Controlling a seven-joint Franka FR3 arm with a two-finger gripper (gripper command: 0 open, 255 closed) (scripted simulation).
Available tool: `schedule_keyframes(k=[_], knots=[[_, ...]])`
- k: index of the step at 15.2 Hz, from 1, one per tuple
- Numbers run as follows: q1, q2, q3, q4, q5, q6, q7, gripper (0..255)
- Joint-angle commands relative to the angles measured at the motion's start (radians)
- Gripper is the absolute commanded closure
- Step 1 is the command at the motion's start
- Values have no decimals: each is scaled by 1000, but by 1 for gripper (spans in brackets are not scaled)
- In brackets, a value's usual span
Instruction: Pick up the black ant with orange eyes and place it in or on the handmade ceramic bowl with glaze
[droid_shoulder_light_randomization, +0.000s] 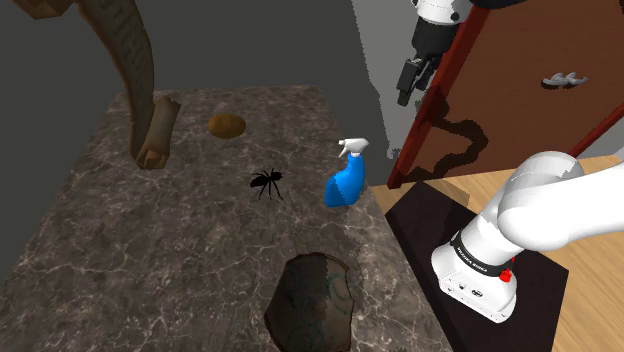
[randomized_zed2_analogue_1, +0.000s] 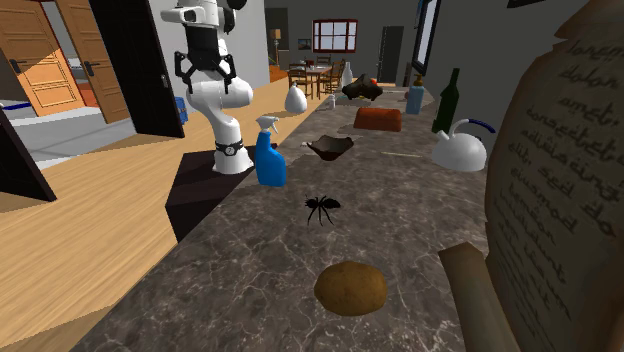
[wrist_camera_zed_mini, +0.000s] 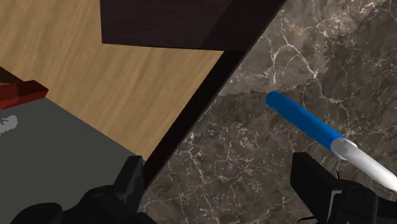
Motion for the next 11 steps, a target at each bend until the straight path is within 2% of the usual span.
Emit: schedule_keyframes(k=[1, 6, 11], knots=[[0, 0, 0, 0, 0, 0, 0, 0], [16, 50, 109, -67, 55, 126, 174, 0], [25, 153, 221, -89, 93, 260, 350, 0]])
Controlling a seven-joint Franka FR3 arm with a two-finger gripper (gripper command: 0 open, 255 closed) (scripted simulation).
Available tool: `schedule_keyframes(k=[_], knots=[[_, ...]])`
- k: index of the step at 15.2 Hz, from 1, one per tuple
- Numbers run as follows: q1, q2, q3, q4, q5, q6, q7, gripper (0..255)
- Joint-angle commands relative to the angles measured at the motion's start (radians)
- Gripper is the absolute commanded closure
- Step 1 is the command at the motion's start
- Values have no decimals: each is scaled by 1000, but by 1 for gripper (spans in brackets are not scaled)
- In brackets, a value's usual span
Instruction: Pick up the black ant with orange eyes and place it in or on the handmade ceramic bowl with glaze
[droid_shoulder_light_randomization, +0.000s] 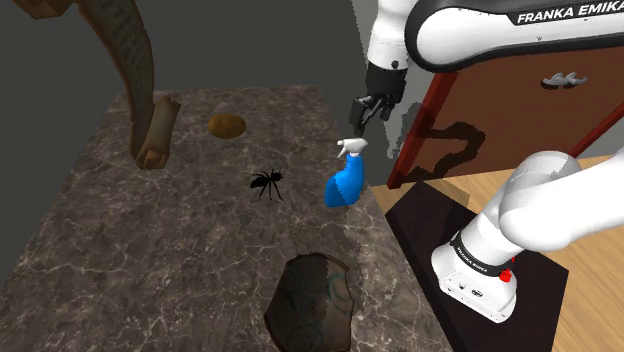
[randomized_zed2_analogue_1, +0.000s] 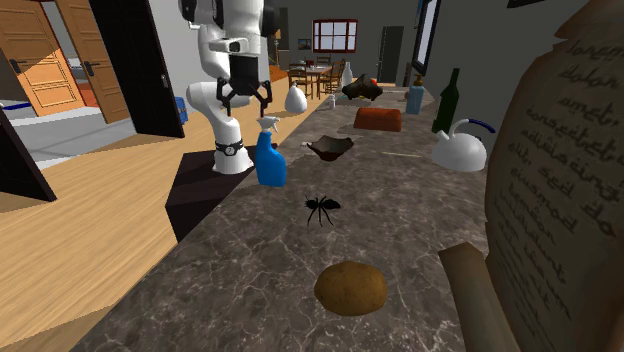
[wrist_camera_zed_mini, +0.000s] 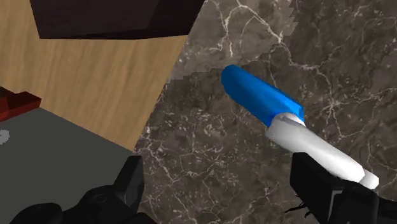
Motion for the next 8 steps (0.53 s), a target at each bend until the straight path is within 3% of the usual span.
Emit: schedule_keyframes(k=[1, 8], knots=[[-3, 61, 43, -6, 7, 67, 71, 0], [-38, 290, 211, 53, -17, 242, 336, 0]])
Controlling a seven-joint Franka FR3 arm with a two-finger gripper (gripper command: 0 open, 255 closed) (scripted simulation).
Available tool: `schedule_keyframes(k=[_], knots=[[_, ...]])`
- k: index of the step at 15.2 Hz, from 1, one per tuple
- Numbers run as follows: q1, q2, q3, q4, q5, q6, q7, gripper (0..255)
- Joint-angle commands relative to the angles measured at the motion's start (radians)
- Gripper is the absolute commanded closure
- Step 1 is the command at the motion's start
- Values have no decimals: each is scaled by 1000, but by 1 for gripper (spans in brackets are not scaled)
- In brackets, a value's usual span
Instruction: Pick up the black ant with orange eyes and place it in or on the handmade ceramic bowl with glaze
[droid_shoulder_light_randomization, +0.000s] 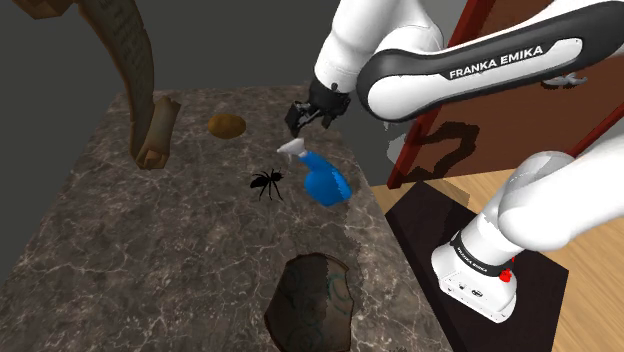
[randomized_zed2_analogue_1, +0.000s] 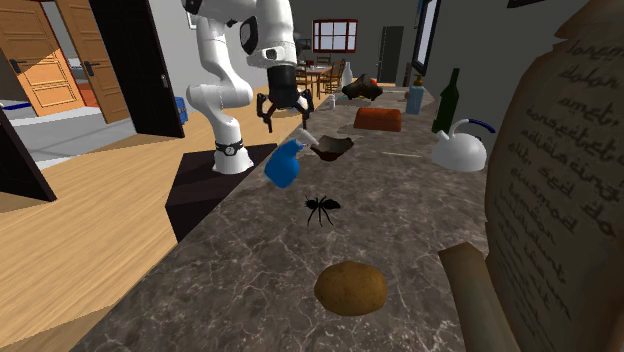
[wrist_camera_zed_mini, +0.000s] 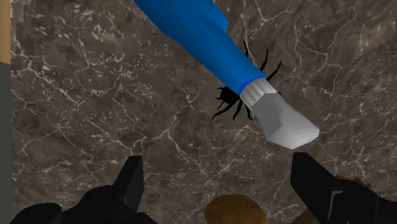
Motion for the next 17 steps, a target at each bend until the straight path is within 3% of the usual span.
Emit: schedule_keyframes(k=[1, 5, 8, 14, 17], knots=[[-35, 119, 59, 55, -36, -269, 86, 0], [-92, 286, 167, 135, -126, -200, 269, 0], [-121, 429, 228, 215, -238, -173, 427, 0], [-38, 720, 201, 423, -470, -185, 714, 0], [5, 809, 169, 495, -527, -189, 783, 0]])
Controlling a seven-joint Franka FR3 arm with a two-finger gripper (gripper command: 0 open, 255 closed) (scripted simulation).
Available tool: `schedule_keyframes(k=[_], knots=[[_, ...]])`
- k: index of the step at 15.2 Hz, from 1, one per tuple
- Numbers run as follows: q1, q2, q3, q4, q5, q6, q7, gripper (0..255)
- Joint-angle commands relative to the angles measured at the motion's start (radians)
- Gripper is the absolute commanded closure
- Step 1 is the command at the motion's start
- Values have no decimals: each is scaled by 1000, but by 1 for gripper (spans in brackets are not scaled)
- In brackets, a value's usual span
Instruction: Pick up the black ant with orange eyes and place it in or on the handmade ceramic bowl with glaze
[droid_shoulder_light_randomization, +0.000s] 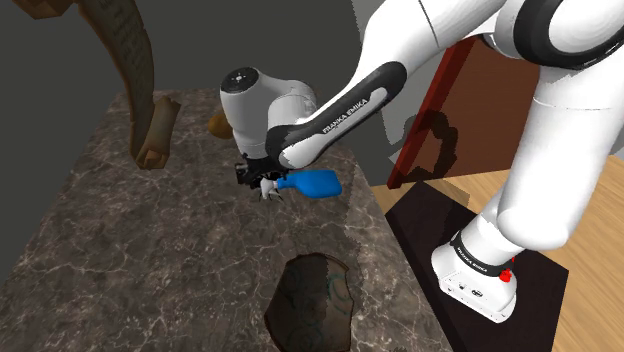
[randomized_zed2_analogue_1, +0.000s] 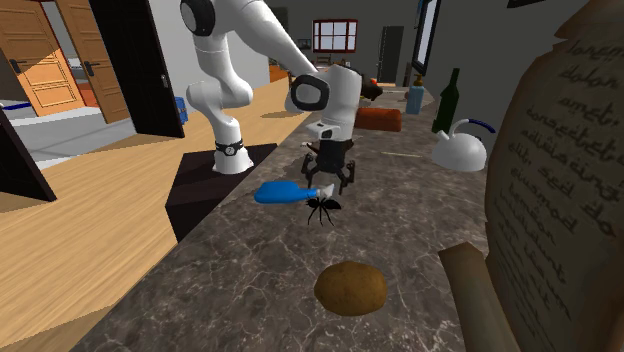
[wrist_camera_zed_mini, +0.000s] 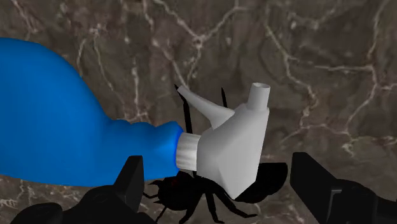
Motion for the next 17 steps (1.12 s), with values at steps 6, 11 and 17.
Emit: schedule_keyframes(k=[6, 11, 17], knots=[[22, 81, -35, 8, -68, 55, 56, 0], [18, 87, -32, 8, -76, 59, 61, 0], [23, 88, -24, 26, -69, 38, 60, 255]])
